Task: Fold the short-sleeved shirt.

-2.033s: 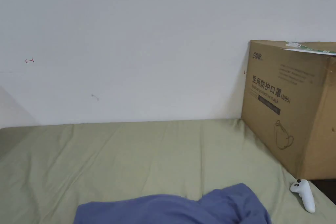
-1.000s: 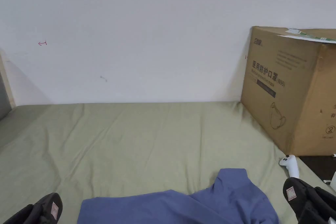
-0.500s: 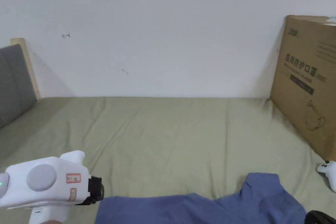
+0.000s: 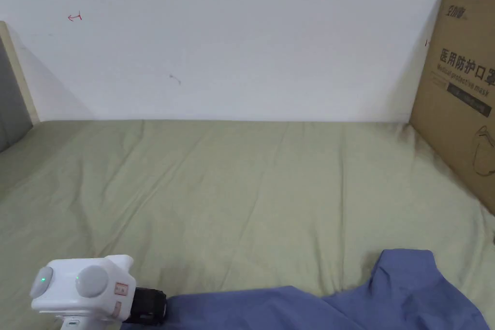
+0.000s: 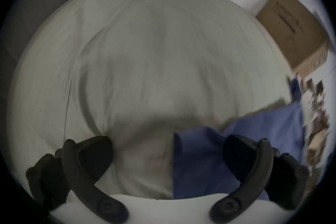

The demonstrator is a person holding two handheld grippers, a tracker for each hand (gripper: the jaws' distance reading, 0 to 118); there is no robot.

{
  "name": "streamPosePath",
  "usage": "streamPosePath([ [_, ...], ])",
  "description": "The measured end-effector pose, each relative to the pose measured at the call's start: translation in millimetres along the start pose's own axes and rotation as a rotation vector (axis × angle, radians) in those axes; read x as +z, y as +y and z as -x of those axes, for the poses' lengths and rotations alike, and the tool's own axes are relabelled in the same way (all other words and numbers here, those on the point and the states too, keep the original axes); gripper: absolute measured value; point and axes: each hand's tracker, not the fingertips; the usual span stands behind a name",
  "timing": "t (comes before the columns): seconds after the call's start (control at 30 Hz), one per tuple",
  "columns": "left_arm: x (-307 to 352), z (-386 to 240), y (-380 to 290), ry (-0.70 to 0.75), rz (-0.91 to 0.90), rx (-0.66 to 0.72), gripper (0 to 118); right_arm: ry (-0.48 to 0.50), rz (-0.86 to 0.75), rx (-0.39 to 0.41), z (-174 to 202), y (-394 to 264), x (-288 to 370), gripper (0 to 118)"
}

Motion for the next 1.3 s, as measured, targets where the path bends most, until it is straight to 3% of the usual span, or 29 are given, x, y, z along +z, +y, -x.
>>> streamPosePath([
  [0.03, 0, -3, -2, 0.016, -0.018, -0.038, 118, -0.012, 0.016, -0.009, -1, -2, -5, 2],
  [0.1, 5, -4, -7, -0.001, -0.033, 0.056, 118, -0.018, 0.034, -0.034, -2, -4, -11, 2],
  [0.2, 21, -11, -20, 0.023, -0.120, -0.034, 94, -0.009, 0.042, -0.080, -5, -4, -14, 2],
  [0.23, 29, -16, -21, 0.034, -0.150, -0.067, 76, -0.011, 0.042, -0.089, -6, -3, -14, 2],
  [0.3, 41, -17, -28, 0.072, -0.187, -0.110, 22, -0.024, 0.041, -0.096, -7, 0, -14, 2],
  [0.33, 45, -19, -33, 0.030, -0.191, -0.105, 2, -0.027, 0.040, -0.101, -10, 2, -15, 2],
  [0.4, 52, -25, -38, 0.077, -0.213, -0.117, 2, -0.009, 0.030, -0.120, -19, 10, -18, 0],
  [0.47, 66, -21, -47, 0.038, -0.276, -0.039, 2, 0.127, 0.020, -0.149, -38, 36, -33, 0],
  [0.53, 84, -19, -57, -0.041, -0.371, 0.062, 2, 0.010, 0.046, -0.123, -59, 73, -61, 0],
  [0.57, 91, -18, -61, -0.074, -0.393, 0.083, 2, -0.004, 0.066, -0.123, -69, 88, -76, 0],
  [0.6, 98, -20, -65, -0.076, -0.418, 0.101, 2, 0.001, 0.079, -0.130, -83, 106, -95, 0],
  [0.7, 116, -22, -71, -0.105, -0.437, 0.087, 2, -0.160, 0.238, -0.049, -105, 151, -162, 0],
  [0.73, 120, -23, -72, -0.108, -0.439, 0.085, 2, -0.158, 0.337, -0.046, -116, 163, -197, 10],
  [0.77, 122, -25, -72, -0.111, -0.440, 0.082, 2, -0.151, 0.416, -0.064, -126, 167, -219, 41],
  [0.8, 125, -25, -71, -0.118, -0.440, 0.074, 2, -0.145, 0.505, -0.099, -131, 170, -245, 85],
  [0.83, 127, -26, -70, -0.118, -0.440, 0.067, 2, -0.157, 0.572, -0.134, -138, 165, -266, 115],
  [0.9, 133, -27, -66, -0.117, -0.441, 0.052, 2, -0.215, 0.594, -0.139, -149, 156, -291, 117],
  [1.03, 134, -22, -58, -0.106, -0.443, 0.069, 2, -0.353, 0.721, -0.058, -169, 127, -331, 117],
  [1.1, 131, -20, -56, -0.082, -0.430, 0.075, 2, -0.382, 0.759, -0.070, -192, 113, -343, 116],
  [1.2, 122, -19, -54, -0.063, -0.398, 0.070, 2, -0.358, 0.738, -0.055, -193, 102, -340, 116],
  [1.3, 115, -20, -52, -0.047, -0.367, 0.057, 2, -0.322, 0.747, -0.003, -178, 100, -330, 104],
])
